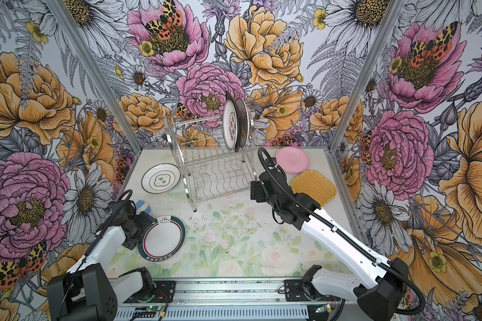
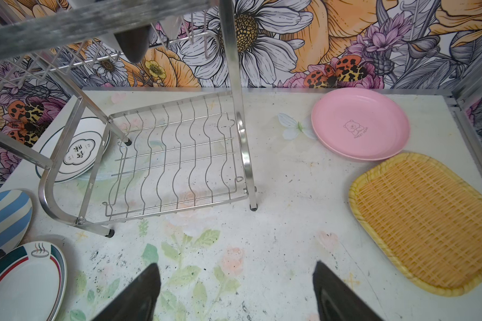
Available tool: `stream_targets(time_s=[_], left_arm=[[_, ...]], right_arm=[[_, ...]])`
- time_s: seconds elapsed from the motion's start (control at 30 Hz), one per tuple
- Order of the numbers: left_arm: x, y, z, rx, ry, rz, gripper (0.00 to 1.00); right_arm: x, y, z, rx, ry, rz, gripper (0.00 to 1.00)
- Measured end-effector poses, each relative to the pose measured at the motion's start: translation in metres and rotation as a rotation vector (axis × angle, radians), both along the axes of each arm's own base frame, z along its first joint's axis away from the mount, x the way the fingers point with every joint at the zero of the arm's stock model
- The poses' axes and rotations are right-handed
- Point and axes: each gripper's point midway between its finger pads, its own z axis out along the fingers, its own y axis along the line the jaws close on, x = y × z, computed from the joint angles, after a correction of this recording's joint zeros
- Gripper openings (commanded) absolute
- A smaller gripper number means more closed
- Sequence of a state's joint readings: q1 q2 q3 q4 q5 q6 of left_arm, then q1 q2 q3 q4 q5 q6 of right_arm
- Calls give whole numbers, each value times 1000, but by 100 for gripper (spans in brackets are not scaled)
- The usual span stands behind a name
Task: Load the plates into the dish rack
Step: 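Grip the green-rimmed plate's rim with the left gripper and slide it away from the robot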
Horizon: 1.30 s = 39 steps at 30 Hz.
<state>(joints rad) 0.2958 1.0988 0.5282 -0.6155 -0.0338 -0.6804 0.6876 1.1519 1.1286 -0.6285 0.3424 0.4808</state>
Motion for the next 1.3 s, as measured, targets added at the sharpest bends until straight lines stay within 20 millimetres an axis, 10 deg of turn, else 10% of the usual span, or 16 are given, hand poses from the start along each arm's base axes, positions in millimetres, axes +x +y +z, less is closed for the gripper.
stream_targets(time_s=[0.57,1.3], left_arm=[[13,-52,-3,-48,10,-242,99],[37,-71,-9,-38,62,-407,97]], right_arm=[[0,-1,0,0,0,-2,87],[-2,-12,5,18,-14,-17,88]])
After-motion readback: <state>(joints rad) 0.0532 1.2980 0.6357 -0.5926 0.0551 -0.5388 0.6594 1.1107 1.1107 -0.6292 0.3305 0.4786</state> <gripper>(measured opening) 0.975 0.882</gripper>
